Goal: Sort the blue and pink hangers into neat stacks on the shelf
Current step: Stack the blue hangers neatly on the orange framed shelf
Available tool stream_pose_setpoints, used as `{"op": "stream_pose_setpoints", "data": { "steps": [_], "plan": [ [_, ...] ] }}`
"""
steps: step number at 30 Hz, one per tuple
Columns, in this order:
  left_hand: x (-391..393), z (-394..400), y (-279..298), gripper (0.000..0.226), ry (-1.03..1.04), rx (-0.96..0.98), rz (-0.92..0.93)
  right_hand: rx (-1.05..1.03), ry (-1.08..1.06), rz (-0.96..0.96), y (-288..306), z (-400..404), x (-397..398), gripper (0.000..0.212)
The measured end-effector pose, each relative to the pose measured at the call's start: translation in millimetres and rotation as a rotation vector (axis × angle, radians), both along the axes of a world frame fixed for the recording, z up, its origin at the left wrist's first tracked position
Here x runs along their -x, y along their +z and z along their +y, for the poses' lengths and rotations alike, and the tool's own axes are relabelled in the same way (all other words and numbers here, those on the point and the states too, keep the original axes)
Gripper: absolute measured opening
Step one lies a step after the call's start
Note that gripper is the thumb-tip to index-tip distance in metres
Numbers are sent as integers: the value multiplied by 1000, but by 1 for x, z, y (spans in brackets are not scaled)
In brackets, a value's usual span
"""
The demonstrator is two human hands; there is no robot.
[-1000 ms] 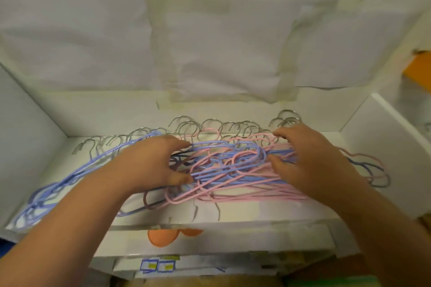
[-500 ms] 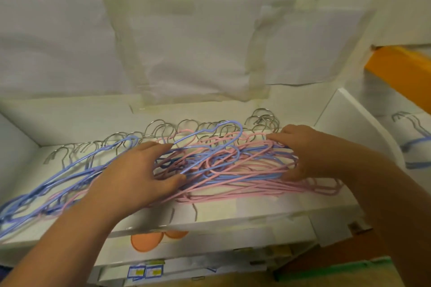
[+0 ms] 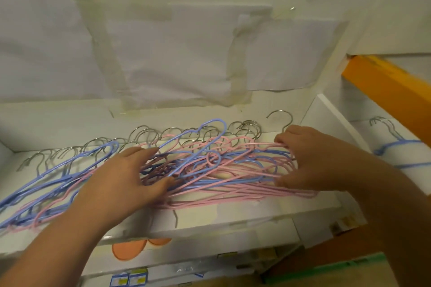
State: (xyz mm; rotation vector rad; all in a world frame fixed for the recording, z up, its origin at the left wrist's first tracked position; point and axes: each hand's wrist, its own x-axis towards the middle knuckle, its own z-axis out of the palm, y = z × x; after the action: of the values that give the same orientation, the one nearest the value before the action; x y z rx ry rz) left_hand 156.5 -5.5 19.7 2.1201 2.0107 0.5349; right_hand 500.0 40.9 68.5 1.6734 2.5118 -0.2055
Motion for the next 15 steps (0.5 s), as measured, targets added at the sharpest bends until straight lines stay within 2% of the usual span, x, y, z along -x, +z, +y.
{"op": "stream_pose_setpoints", "data": {
  "steps": [2,7,15],
  "plan": [
    [0,-2,-1,79,2,4,7,-5,-50,13,-2,-10,-3,73],
    [0,-2,-3,89,-10,7,56,9,-150,35,-7,-38,-6,77],
    [-14,4,4,83,-1,-94,107,-53,-339,125,-11,-80,-23,80]
  ]
}}
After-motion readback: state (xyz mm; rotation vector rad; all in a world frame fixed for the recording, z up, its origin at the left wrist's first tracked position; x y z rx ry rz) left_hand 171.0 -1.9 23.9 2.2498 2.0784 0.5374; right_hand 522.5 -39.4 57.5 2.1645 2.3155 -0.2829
